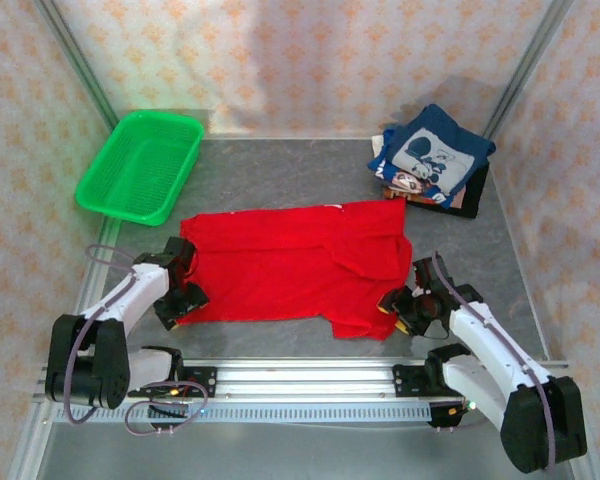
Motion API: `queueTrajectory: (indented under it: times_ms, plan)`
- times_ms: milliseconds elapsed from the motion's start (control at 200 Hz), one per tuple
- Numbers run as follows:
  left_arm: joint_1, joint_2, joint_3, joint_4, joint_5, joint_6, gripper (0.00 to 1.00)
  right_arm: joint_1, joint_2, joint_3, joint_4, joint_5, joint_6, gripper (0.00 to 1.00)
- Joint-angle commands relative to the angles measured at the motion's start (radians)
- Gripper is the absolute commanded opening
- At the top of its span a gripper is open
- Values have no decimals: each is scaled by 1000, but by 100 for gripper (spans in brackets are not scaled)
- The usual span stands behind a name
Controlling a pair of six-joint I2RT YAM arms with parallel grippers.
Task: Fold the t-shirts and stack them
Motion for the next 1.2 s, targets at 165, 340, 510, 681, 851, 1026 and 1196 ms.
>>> queueTrajectory:
  times_ms: [165,340,510,681,851,1026,1196]
  plan:
    - [-6,85,-19,147,-53,-11,39,6,26,2,76,77,14,21]
    - [-6,70,13,131,-48,15,8,6,22,76,36,91,3,5]
    - [-6,20,55,87,-52,38,6,6,48,175,-54,67,-15,0]
    - [-5,27,65,88,-53,52,6,6,140,311,-129,46,-67,0]
    - [-4,51,86,97,-47,59,5,5,289,452,-121,-1,-101,1]
    - [-5,67,129,76,-66,89,5,6,462,612,-115,-58,-145,1]
    - [-5,83,144,76,-74,99,6,6,624,740,-93,-124,-168,4]
